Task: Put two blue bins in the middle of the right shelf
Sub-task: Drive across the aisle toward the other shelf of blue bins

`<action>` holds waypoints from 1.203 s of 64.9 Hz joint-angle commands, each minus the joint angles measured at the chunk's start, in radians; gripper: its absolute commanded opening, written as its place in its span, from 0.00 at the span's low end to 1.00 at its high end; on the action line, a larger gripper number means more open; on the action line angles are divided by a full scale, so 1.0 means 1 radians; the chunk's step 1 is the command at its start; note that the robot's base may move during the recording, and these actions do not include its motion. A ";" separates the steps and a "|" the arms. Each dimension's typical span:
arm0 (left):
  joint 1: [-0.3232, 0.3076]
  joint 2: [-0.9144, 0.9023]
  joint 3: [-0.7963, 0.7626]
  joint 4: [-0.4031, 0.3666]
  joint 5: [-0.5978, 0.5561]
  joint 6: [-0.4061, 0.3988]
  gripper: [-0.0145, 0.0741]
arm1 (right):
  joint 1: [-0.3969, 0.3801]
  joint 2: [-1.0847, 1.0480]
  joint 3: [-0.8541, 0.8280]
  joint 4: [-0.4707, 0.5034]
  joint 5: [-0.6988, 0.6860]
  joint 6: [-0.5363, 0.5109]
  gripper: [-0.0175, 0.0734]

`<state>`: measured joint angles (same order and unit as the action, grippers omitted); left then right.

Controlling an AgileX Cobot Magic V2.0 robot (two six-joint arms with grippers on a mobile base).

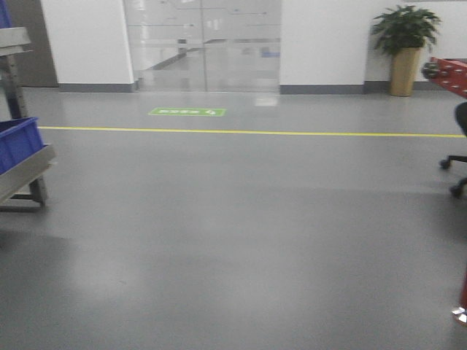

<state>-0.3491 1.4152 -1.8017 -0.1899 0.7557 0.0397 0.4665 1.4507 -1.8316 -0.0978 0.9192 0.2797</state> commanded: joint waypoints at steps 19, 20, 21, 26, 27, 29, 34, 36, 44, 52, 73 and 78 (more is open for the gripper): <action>-0.007 -0.020 -0.018 -0.072 -0.100 -0.007 0.04 | 0.005 -0.014 -0.014 0.026 -0.092 -0.036 0.02; -0.007 -0.020 -0.018 -0.072 -0.100 -0.007 0.04 | 0.005 -0.014 -0.014 0.026 -0.092 -0.036 0.02; -0.007 -0.020 -0.018 -0.072 -0.100 -0.007 0.04 | 0.005 -0.014 -0.014 0.026 -0.092 -0.036 0.02; -0.007 -0.020 -0.018 -0.072 -0.100 -0.007 0.04 | 0.005 -0.014 -0.014 0.026 -0.092 -0.036 0.02; -0.007 -0.020 -0.018 -0.072 -0.100 -0.007 0.04 | 0.005 -0.014 -0.014 0.026 -0.092 -0.036 0.02; -0.007 -0.020 -0.018 -0.072 -0.100 -0.007 0.04 | 0.005 -0.014 -0.014 0.026 -0.092 -0.036 0.02; -0.007 -0.020 -0.018 -0.072 -0.100 -0.007 0.04 | 0.005 -0.014 -0.014 0.026 -0.092 -0.036 0.02; -0.007 -0.020 -0.018 -0.072 -0.100 -0.007 0.04 | 0.005 -0.014 -0.014 0.026 -0.092 -0.036 0.02; -0.007 -0.020 -0.018 -0.072 -0.100 -0.007 0.04 | 0.005 -0.014 -0.014 0.026 -0.092 -0.036 0.02; -0.007 -0.020 -0.018 -0.072 -0.100 -0.007 0.04 | 0.005 -0.014 -0.014 0.026 -0.092 -0.036 0.02; -0.007 -0.020 -0.018 -0.072 -0.100 -0.007 0.04 | 0.005 -0.014 -0.014 0.026 -0.092 -0.036 0.02; -0.007 -0.020 -0.018 -0.072 -0.100 -0.007 0.04 | 0.005 -0.014 -0.014 0.026 -0.092 -0.036 0.02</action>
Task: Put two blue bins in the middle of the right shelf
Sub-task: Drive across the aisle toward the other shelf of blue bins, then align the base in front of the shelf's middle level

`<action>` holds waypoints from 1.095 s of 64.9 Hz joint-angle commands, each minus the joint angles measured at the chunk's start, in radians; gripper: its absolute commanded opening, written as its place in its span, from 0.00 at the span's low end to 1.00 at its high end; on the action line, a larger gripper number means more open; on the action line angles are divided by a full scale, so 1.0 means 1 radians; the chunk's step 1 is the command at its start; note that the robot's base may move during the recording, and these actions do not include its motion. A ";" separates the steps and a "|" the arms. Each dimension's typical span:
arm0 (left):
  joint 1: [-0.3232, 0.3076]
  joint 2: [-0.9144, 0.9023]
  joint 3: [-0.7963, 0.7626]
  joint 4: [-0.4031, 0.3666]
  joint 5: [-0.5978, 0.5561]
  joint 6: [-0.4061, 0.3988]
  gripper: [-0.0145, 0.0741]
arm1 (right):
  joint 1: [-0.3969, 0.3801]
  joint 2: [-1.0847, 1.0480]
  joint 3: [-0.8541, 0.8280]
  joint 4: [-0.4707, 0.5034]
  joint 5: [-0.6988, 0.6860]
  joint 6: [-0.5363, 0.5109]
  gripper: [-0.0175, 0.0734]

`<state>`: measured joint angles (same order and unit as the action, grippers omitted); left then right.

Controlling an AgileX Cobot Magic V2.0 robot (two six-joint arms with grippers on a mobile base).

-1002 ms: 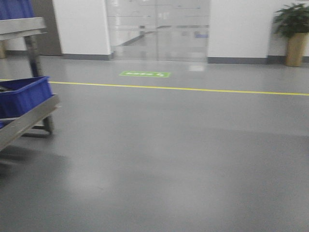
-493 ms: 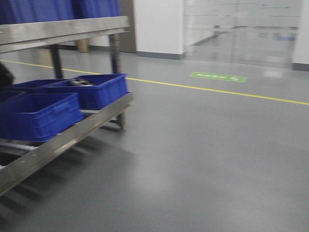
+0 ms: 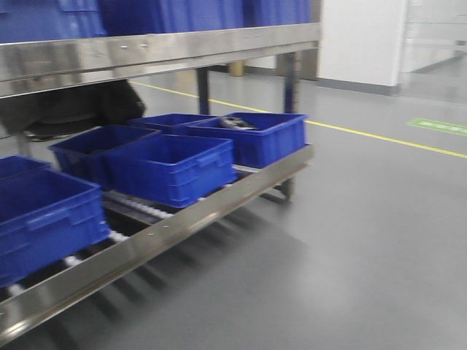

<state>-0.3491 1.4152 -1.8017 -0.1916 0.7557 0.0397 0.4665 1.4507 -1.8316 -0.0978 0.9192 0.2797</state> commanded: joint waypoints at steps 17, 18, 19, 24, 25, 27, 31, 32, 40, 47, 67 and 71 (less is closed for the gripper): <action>-0.007 -0.020 -0.018 -0.070 -0.100 -0.007 0.04 | 0.005 -0.014 -0.014 0.026 -0.092 -0.036 0.02; -0.007 -0.020 -0.018 -0.070 -0.100 -0.007 0.04 | 0.005 -0.014 -0.014 0.026 -0.092 -0.036 0.02; -0.007 -0.020 -0.018 -0.070 -0.100 -0.007 0.04 | 0.005 -0.014 -0.014 0.026 -0.092 -0.036 0.02; -0.007 -0.020 -0.018 -0.070 -0.100 -0.007 0.04 | 0.005 -0.014 -0.014 0.026 -0.092 -0.036 0.02; -0.007 -0.020 -0.018 -0.070 -0.100 -0.007 0.04 | 0.005 -0.014 -0.014 0.026 -0.092 -0.036 0.02; -0.007 -0.020 -0.018 -0.070 -0.100 -0.007 0.04 | 0.005 -0.014 -0.014 0.026 -0.092 -0.036 0.02; -0.007 -0.020 -0.018 -0.070 -0.100 -0.007 0.04 | 0.005 -0.014 -0.014 0.026 -0.092 -0.036 0.02; -0.007 -0.020 -0.018 -0.070 -0.100 -0.007 0.04 | 0.005 -0.014 -0.014 0.026 -0.092 -0.036 0.02; -0.007 -0.020 -0.018 -0.070 -0.100 -0.007 0.04 | 0.005 -0.014 -0.014 0.026 -0.092 -0.036 0.02; -0.007 -0.020 -0.018 -0.070 -0.100 -0.007 0.04 | 0.005 -0.014 -0.014 0.026 -0.092 -0.036 0.02; -0.007 -0.020 -0.018 -0.070 -0.100 -0.007 0.04 | 0.005 -0.014 -0.014 0.026 -0.092 -0.036 0.02; -0.007 -0.020 -0.018 -0.070 -0.100 -0.007 0.04 | 0.005 -0.014 -0.014 0.026 -0.092 -0.036 0.02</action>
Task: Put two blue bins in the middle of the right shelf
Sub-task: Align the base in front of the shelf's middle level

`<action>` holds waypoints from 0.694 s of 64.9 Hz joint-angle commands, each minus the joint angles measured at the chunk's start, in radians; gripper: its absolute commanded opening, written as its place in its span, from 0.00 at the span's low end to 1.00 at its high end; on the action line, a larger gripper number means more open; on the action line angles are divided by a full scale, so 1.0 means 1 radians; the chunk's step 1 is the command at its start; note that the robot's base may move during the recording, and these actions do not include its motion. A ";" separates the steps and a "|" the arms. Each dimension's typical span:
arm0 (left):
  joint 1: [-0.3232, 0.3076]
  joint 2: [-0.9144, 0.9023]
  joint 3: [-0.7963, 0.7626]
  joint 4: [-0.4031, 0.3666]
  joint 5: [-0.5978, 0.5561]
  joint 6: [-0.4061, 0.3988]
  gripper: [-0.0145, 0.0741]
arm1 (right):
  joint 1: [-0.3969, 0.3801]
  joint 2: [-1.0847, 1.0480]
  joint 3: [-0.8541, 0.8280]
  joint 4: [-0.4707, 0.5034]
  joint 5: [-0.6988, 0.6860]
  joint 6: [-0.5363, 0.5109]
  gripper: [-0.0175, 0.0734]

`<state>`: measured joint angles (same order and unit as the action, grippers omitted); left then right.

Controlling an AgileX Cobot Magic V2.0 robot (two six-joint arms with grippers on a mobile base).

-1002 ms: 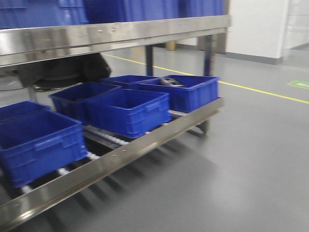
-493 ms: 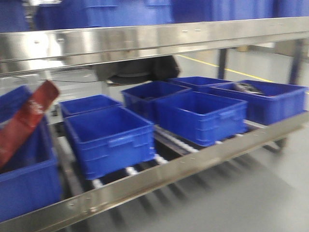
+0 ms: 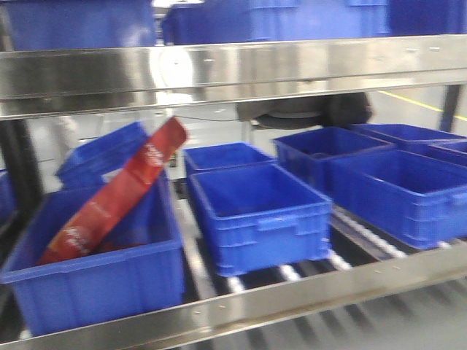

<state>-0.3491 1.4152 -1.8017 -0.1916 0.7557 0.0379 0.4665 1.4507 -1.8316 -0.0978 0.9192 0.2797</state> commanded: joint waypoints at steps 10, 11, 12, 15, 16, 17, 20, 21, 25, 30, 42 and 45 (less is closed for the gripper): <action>-0.007 -0.020 -0.018 -0.070 -0.100 -0.005 0.04 | 0.005 -0.014 -0.014 0.026 -0.092 -0.036 0.02; -0.007 -0.020 -0.018 -0.070 -0.100 -0.005 0.04 | 0.005 -0.014 -0.014 0.026 -0.092 -0.036 0.02; -0.007 -0.020 -0.018 -0.070 -0.100 -0.005 0.04 | 0.005 -0.014 -0.014 0.026 -0.092 -0.036 0.02; -0.007 -0.020 -0.018 -0.070 -0.100 -0.005 0.04 | 0.005 -0.014 -0.014 0.026 -0.092 -0.036 0.02; -0.007 -0.020 -0.018 -0.070 -0.100 -0.005 0.04 | 0.005 -0.014 -0.014 0.026 -0.092 -0.036 0.02; -0.007 -0.020 -0.018 -0.070 -0.100 -0.005 0.04 | 0.005 -0.014 -0.014 0.026 -0.092 -0.036 0.02; -0.007 -0.020 -0.018 -0.070 -0.100 -0.005 0.04 | 0.005 -0.014 -0.014 0.026 -0.092 -0.036 0.02; -0.007 -0.020 -0.018 -0.070 -0.100 -0.005 0.04 | 0.005 -0.014 -0.014 0.026 -0.092 -0.036 0.02; -0.007 -0.020 -0.018 -0.070 -0.100 -0.005 0.04 | 0.005 -0.014 -0.014 0.026 -0.092 -0.036 0.02; -0.007 -0.020 -0.018 -0.070 -0.100 -0.005 0.04 | 0.005 -0.014 -0.014 0.026 -0.092 -0.036 0.02; -0.007 -0.020 -0.018 -0.070 -0.100 -0.005 0.04 | 0.005 -0.014 -0.014 0.026 -0.092 -0.036 0.02; -0.007 -0.020 -0.018 -0.070 -0.100 -0.005 0.04 | 0.005 -0.014 -0.014 0.026 -0.092 -0.036 0.02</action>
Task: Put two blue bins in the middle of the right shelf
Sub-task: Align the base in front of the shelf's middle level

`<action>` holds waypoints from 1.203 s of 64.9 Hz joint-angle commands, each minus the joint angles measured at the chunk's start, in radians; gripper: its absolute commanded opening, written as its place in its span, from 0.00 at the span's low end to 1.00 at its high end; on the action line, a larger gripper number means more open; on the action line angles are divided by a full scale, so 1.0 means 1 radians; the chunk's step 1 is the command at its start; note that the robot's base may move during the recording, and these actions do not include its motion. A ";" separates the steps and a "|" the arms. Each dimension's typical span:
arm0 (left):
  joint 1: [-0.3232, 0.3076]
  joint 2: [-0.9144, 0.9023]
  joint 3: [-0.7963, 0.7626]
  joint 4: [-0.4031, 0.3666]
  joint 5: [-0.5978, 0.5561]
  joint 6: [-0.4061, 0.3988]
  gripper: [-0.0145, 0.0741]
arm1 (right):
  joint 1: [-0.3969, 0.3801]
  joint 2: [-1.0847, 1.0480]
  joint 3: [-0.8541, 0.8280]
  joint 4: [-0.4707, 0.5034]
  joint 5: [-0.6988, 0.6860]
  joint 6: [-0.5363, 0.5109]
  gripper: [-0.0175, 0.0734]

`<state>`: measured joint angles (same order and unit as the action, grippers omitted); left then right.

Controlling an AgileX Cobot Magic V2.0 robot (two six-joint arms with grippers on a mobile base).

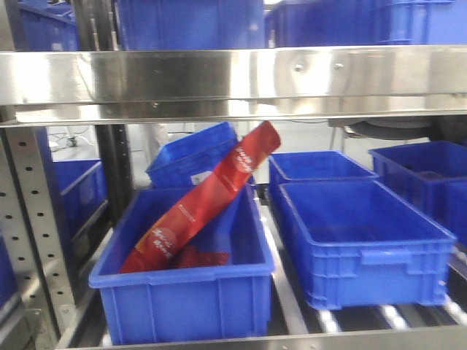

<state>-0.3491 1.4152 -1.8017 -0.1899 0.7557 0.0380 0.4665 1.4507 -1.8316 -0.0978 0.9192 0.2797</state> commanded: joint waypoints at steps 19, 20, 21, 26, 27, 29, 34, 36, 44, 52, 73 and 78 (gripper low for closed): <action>-0.007 -0.020 -0.018 -0.072 -0.100 -0.005 0.04 | 0.005 -0.014 -0.014 0.026 -0.092 -0.036 0.02; -0.007 -0.020 -0.018 -0.072 -0.100 -0.005 0.04 | 0.005 -0.014 -0.014 0.026 -0.092 -0.036 0.02; -0.007 -0.020 -0.018 -0.072 -0.100 -0.005 0.04 | 0.005 -0.014 -0.014 0.026 -0.092 -0.036 0.02; -0.007 -0.020 -0.018 -0.072 -0.100 -0.005 0.04 | 0.005 -0.014 -0.014 0.026 -0.092 -0.036 0.02; -0.007 -0.020 -0.018 -0.072 -0.100 -0.005 0.04 | 0.005 -0.014 -0.014 0.026 -0.092 -0.036 0.02; -0.007 -0.020 -0.018 -0.072 -0.100 -0.005 0.04 | 0.005 -0.014 -0.014 0.026 -0.092 -0.036 0.02; -0.007 -0.020 -0.018 -0.072 -0.100 -0.005 0.04 | 0.005 -0.014 -0.014 0.026 -0.092 -0.036 0.02; -0.007 -0.020 -0.018 -0.072 -0.100 -0.005 0.04 | 0.005 -0.014 -0.014 0.026 -0.092 -0.036 0.02; -0.007 -0.020 -0.018 -0.072 -0.100 -0.005 0.04 | 0.005 -0.014 -0.014 0.026 -0.092 -0.036 0.02; -0.007 -0.020 -0.018 -0.072 -0.100 -0.005 0.04 | 0.005 -0.014 -0.014 0.026 -0.092 -0.036 0.02; -0.007 -0.020 -0.018 -0.072 -0.100 -0.005 0.04 | 0.005 -0.014 -0.014 0.026 -0.092 -0.036 0.02; -0.007 -0.020 -0.018 -0.072 -0.100 -0.005 0.04 | 0.005 -0.014 -0.014 0.026 -0.092 -0.036 0.02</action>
<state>-0.3491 1.4152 -1.8017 -0.1899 0.7557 0.0380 0.4665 1.4507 -1.8316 -0.0978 0.9192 0.2797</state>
